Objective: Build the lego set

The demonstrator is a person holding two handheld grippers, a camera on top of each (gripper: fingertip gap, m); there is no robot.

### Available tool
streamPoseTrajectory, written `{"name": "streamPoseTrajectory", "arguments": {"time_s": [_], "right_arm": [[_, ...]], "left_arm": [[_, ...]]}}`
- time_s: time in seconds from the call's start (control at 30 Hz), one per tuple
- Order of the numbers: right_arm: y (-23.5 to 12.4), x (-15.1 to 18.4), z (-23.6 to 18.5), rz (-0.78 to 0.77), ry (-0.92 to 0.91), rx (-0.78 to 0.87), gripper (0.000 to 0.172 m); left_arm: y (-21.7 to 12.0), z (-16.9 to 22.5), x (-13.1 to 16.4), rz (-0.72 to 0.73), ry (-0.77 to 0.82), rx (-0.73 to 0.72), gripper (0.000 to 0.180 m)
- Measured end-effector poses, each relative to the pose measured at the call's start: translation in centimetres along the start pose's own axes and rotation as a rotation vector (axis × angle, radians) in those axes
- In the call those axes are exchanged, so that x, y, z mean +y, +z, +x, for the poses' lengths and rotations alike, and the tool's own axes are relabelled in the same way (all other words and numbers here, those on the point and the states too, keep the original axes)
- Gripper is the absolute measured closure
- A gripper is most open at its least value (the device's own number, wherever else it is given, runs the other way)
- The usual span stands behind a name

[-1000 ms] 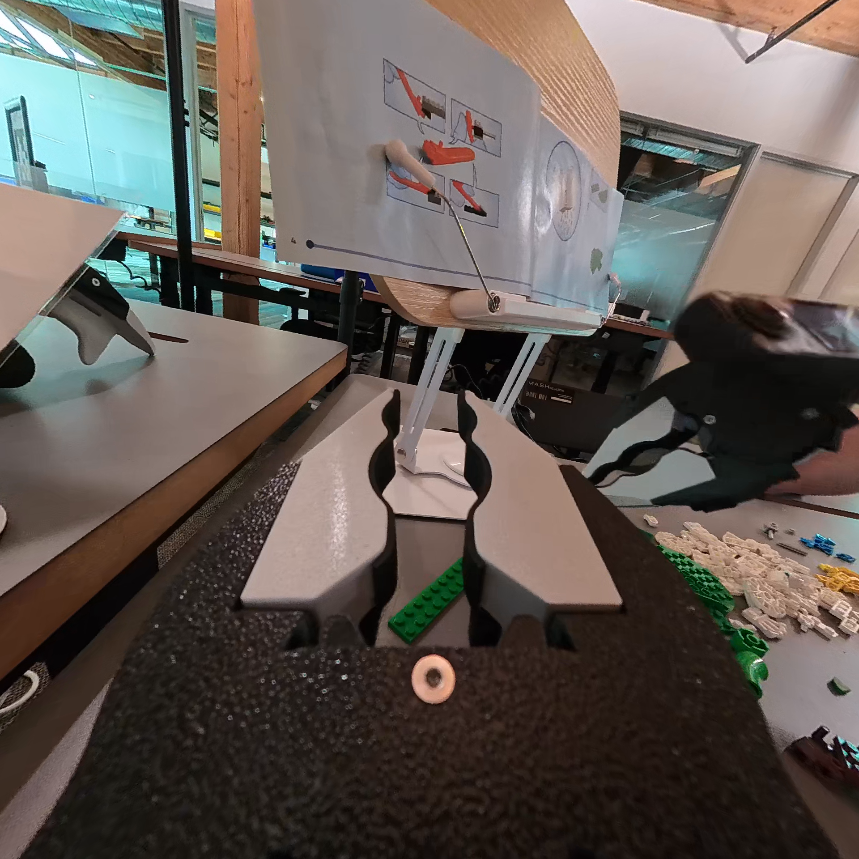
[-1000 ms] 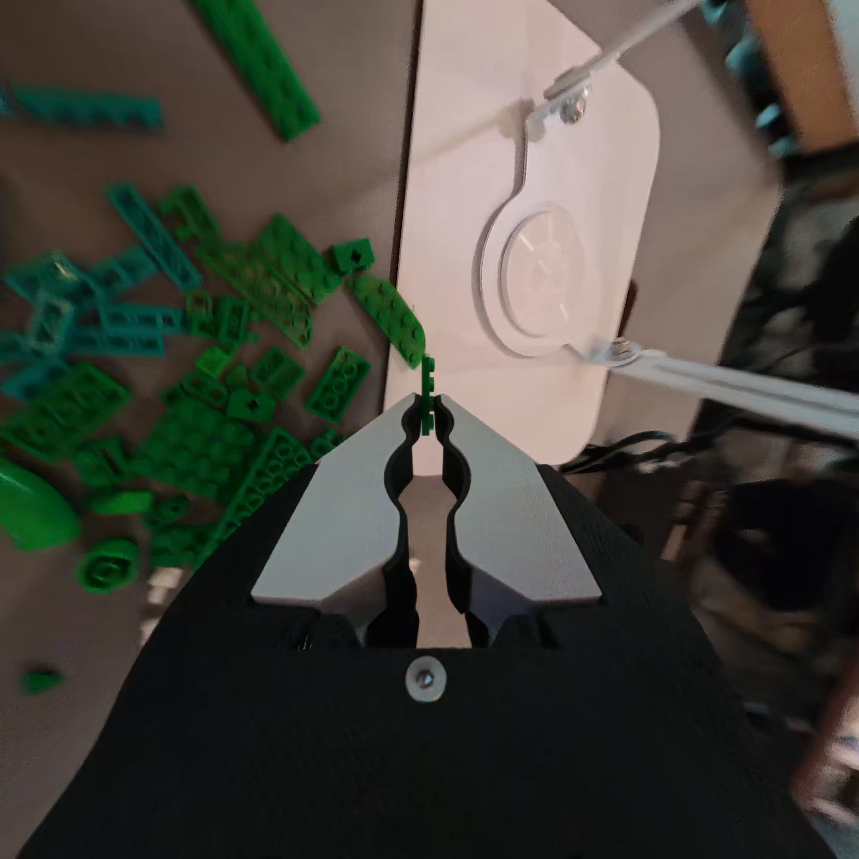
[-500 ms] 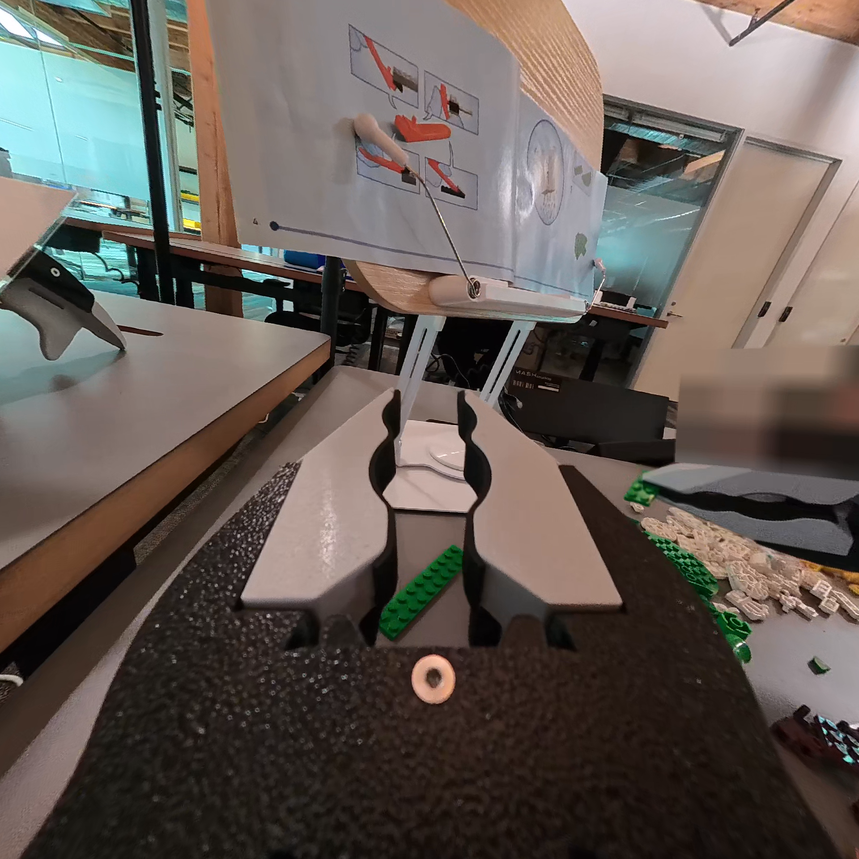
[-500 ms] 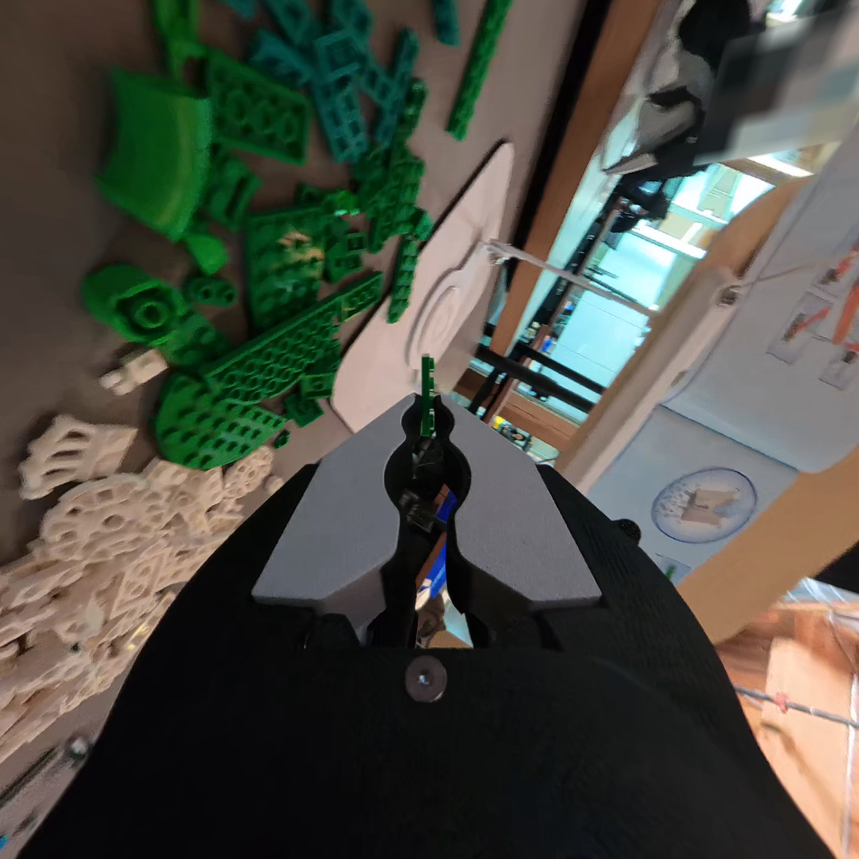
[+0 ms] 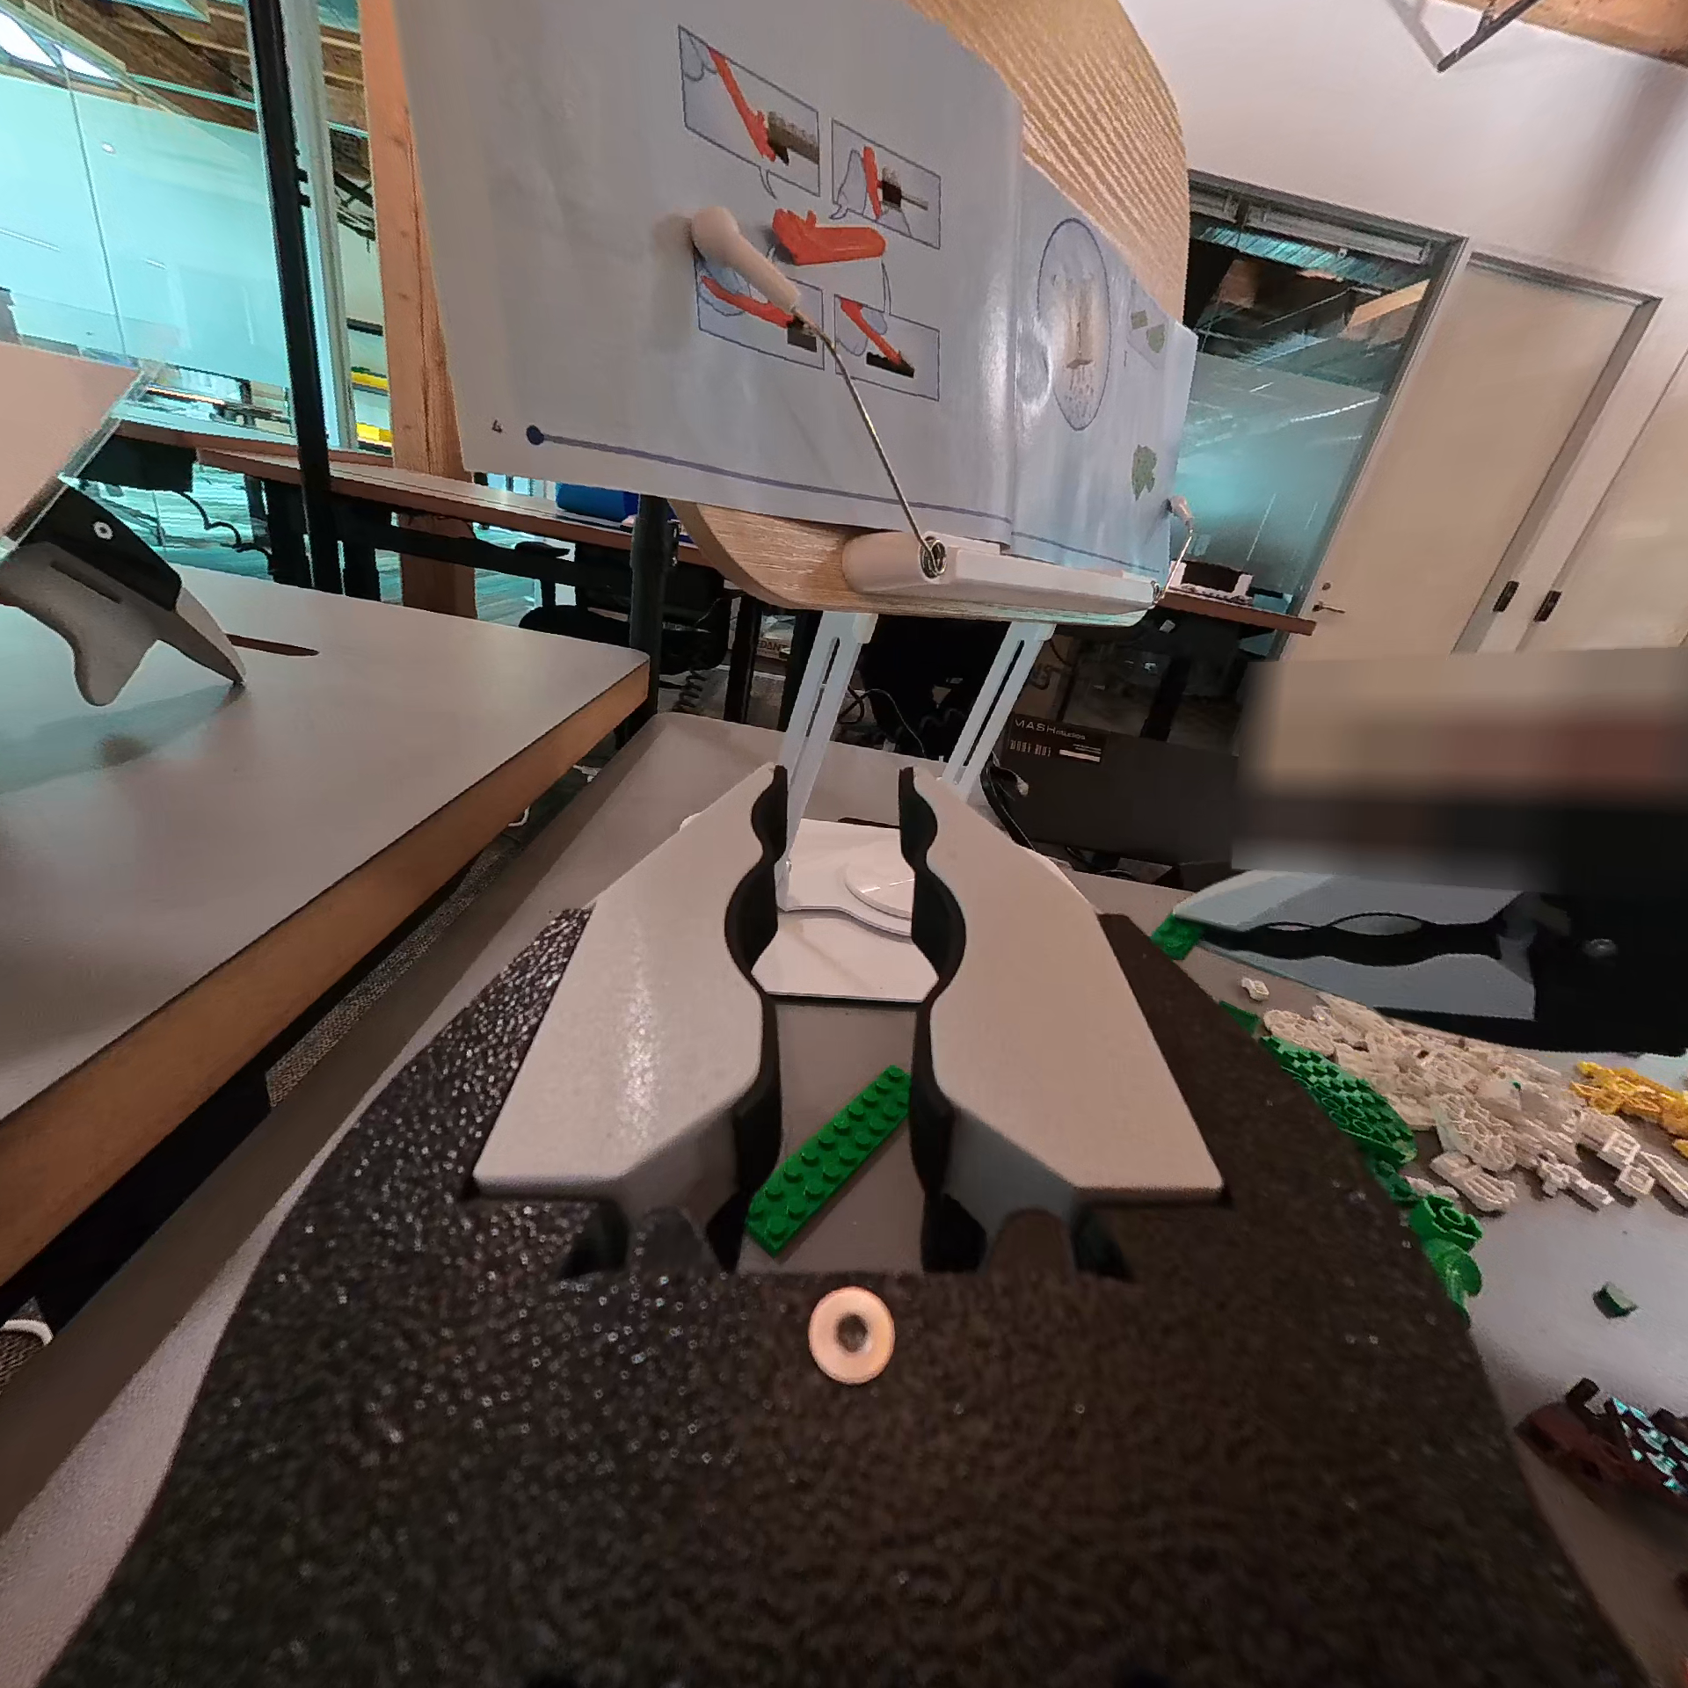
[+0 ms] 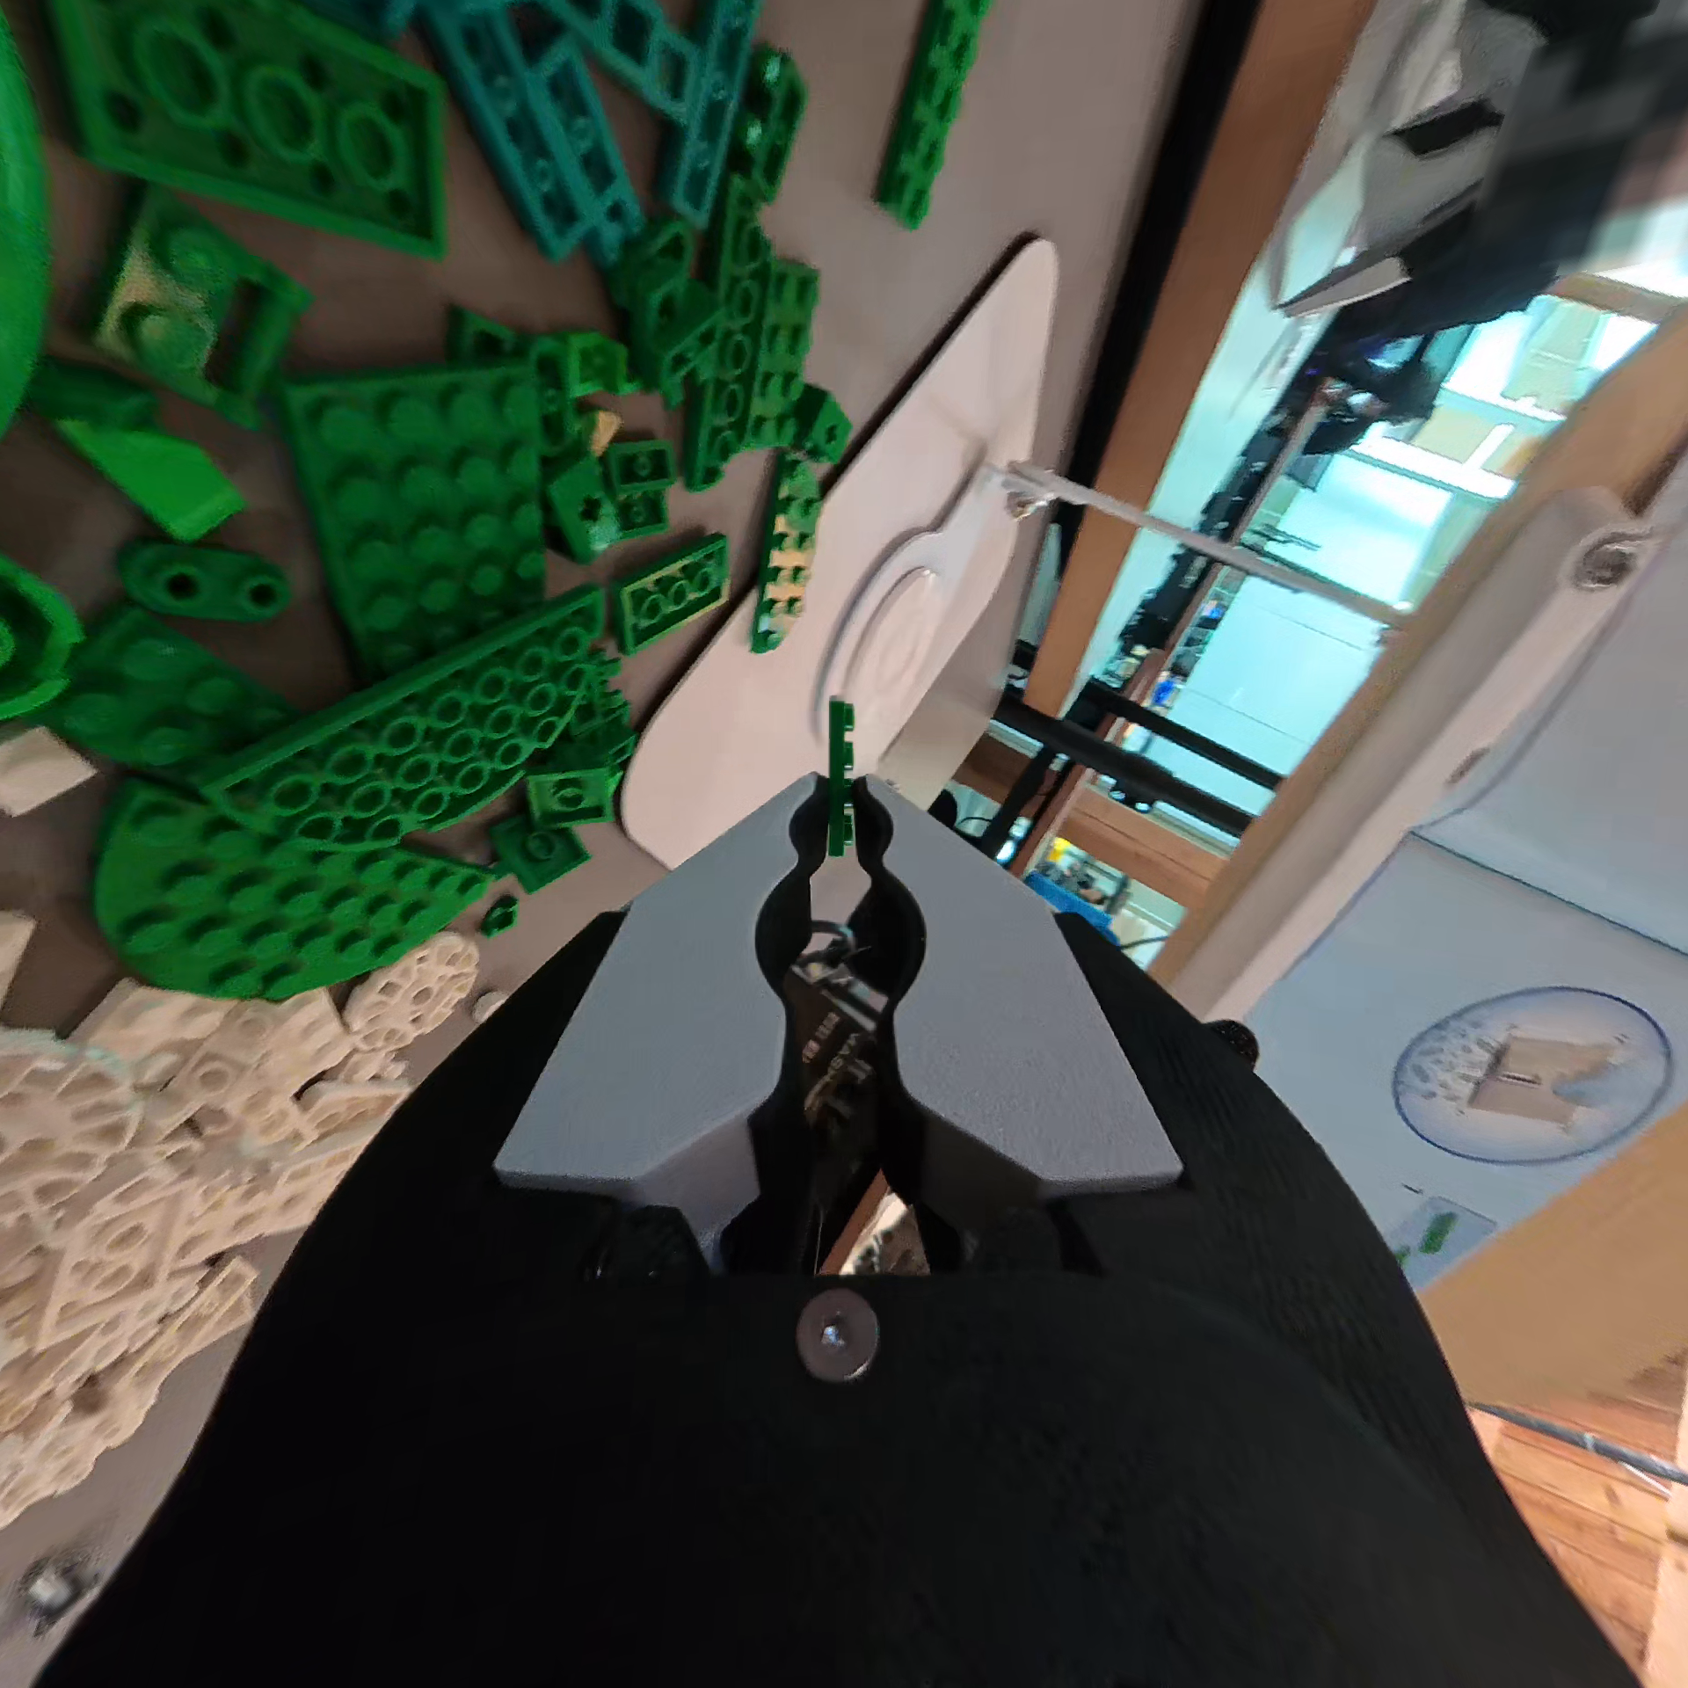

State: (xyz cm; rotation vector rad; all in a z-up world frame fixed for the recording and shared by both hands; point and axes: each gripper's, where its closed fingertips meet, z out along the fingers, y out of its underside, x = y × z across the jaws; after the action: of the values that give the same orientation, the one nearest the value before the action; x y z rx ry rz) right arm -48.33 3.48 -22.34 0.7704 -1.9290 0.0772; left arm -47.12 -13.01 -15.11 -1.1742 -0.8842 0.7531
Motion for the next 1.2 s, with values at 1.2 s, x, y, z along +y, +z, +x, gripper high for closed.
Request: {"name": "streamPoseTrajectory", "arguments": {"time_s": [1.2], "right_arm": [[-7.0, -3.3, 4.8, -0.010, -0.114, 0.431, 0.168]], "left_arm": [[0.0, -0.3, 0.0, 0.001, 0.039, -0.017, 0.159]]}}
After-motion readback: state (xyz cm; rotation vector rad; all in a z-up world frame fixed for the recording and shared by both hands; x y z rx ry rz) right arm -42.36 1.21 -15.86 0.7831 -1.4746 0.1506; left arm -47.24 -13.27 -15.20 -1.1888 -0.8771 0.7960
